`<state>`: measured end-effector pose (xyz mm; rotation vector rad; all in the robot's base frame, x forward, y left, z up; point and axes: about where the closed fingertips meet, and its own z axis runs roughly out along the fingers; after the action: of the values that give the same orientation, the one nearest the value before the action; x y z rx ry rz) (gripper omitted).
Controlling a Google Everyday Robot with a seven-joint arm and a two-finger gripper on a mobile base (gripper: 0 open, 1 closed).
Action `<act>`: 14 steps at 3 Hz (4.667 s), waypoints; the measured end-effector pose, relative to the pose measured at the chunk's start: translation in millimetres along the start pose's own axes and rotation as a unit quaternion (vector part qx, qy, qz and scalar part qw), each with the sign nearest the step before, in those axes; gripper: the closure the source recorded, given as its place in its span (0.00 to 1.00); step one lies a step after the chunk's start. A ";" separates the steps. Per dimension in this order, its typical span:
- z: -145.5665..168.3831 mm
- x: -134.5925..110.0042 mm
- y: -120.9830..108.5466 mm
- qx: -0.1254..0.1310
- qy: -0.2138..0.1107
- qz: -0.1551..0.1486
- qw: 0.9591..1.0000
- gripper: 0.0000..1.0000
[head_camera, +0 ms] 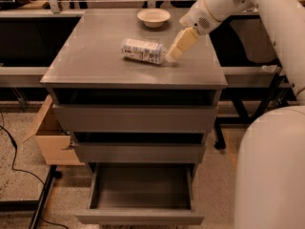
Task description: Place blue plastic bottle into bottom drawer
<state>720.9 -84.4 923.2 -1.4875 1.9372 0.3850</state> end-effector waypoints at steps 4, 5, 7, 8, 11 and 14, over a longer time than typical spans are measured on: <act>105.4 -24.6 -28.2 -0.011 -0.017 0.012 1.000 0.41; 107.8 -24.7 -25.6 -0.016 -0.017 0.011 1.000 0.65; 66.4 -22.9 33.0 -0.061 -0.029 -0.013 0.998 1.00; 66.6 -23.2 32.8 -0.061 -0.029 -0.013 0.998 1.00; 37.6 -15.6 113.9 -0.086 -0.013 -0.050 0.995 1.00; 142.8 127.9 235.0 -0.126 0.072 -0.002 0.989 1.00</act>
Offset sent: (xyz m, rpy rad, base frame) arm 0.0684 0.0737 -0.0465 0.0618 -0.0114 0.0108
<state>528.4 -22.2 697.3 -1.7215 2.0576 0.5496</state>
